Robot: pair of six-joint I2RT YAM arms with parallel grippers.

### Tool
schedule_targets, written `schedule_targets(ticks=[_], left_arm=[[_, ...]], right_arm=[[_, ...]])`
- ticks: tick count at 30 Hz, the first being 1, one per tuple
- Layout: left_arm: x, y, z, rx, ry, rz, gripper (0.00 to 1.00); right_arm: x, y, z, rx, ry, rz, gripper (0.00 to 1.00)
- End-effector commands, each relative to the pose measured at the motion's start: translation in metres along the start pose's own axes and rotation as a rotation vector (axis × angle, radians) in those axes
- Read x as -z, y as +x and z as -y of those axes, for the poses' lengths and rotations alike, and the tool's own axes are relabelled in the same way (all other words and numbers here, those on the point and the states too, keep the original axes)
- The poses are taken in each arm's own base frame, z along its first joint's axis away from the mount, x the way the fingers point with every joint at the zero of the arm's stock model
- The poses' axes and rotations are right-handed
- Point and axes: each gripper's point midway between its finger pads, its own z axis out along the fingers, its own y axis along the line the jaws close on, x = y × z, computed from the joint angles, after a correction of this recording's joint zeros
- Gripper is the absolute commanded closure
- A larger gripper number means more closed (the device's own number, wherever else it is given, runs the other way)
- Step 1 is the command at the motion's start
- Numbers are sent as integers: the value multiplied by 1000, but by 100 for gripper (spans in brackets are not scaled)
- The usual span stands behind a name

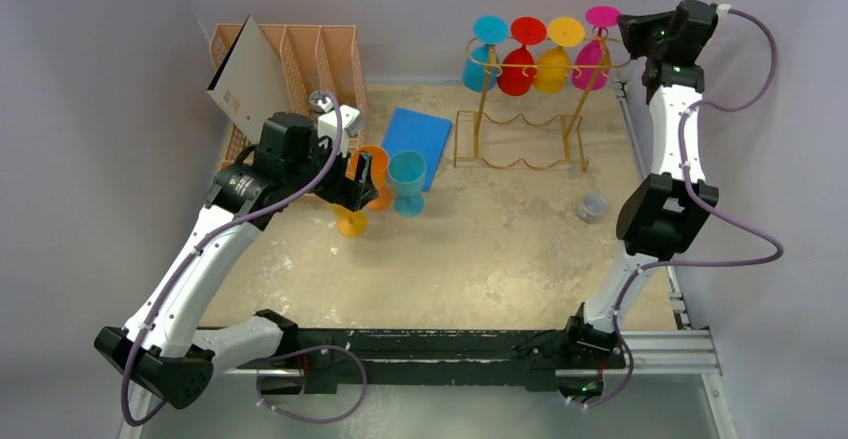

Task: Take the wine glass off the wine glass rack
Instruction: Pick up the wine glass from the wine rack.

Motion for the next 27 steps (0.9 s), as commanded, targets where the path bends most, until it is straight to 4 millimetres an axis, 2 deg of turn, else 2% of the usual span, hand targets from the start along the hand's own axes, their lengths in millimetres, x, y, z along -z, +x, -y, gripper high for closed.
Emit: schedule_targets(ticks=[1,9,17,27], left_arm=[[2,-3,2,10,15,15,20],[4,-2,3,11,15,20,20],[9,-2,6,11,22,32,20],[14,-2,7,14,25,38,20]], right_arm=[[8,-25,-30,45,-69,87,100],[21,-29,-38,78,-79,109,100],[42,-34,-33,180,-36,153,100],[54,-39,-32,200,-27,190,100]])
